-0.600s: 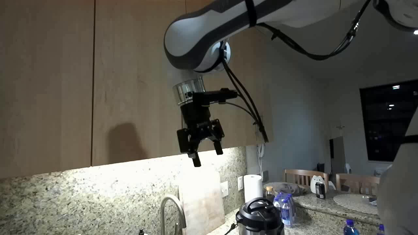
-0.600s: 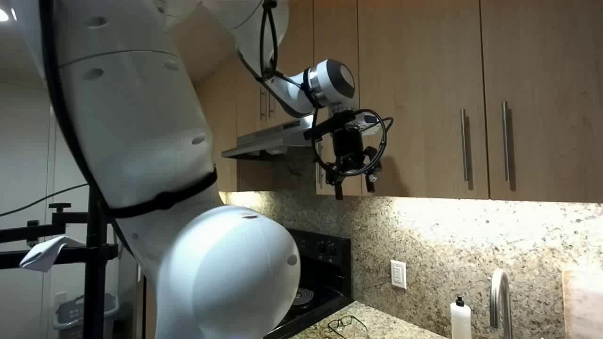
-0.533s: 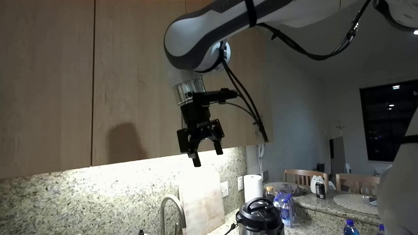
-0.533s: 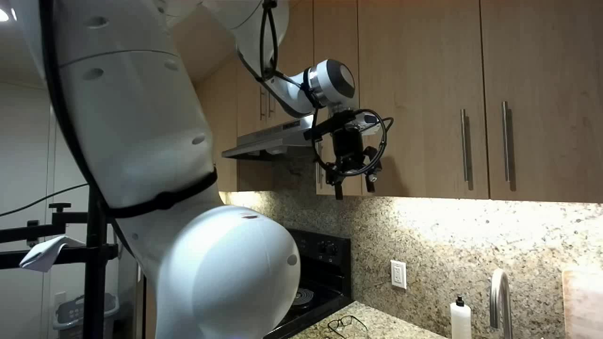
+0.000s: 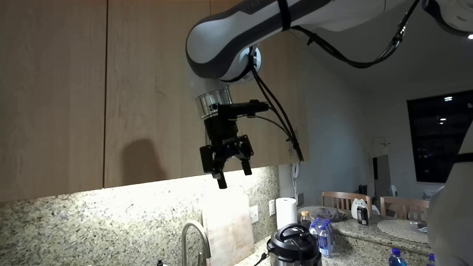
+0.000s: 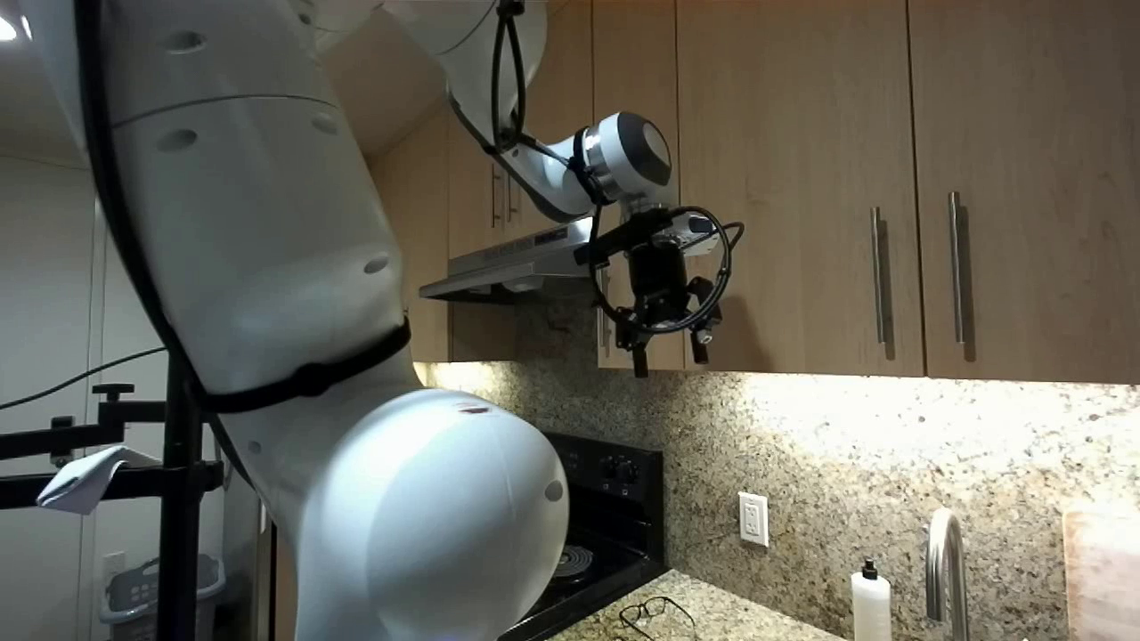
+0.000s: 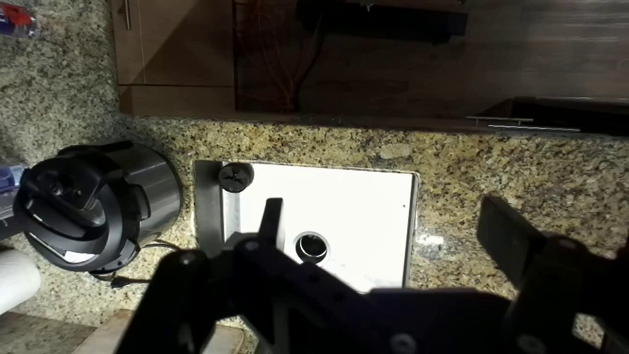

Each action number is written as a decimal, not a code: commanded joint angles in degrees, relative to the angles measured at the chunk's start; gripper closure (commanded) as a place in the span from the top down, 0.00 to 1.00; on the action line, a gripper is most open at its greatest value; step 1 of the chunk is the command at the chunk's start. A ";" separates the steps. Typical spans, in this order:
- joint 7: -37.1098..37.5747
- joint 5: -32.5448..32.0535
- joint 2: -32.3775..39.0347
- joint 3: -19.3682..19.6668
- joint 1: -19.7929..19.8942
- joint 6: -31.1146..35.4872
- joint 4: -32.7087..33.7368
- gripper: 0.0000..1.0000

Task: Open the right door of the top cabinet

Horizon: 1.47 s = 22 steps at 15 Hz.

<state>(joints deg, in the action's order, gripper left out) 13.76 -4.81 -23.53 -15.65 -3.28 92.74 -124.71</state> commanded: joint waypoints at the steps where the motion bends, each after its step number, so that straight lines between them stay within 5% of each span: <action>1: 1.68 -0.24 0.80 1.70 -1.13 4.03 -0.44 1.00; 6: 6.61 -2.54 0.43 3.53 1.13 15.60 -1.82 1.00; 12: 14.76 -14.76 -1.36 5.48 6.83 22.32 -1.70 1.00; 19: 24.80 -26.24 -0.25 7.36 14.90 39.32 -0.69 1.00; 21: 28.53 -29.52 -0.19 6.14 16.15 40.99 -0.78 1.00; 22: 23.99 -26.22 -0.37 8.10 14.49 38.91 -0.49 1.00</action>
<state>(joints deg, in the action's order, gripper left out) 37.88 -31.10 -23.94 -7.73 11.44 131.85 -125.33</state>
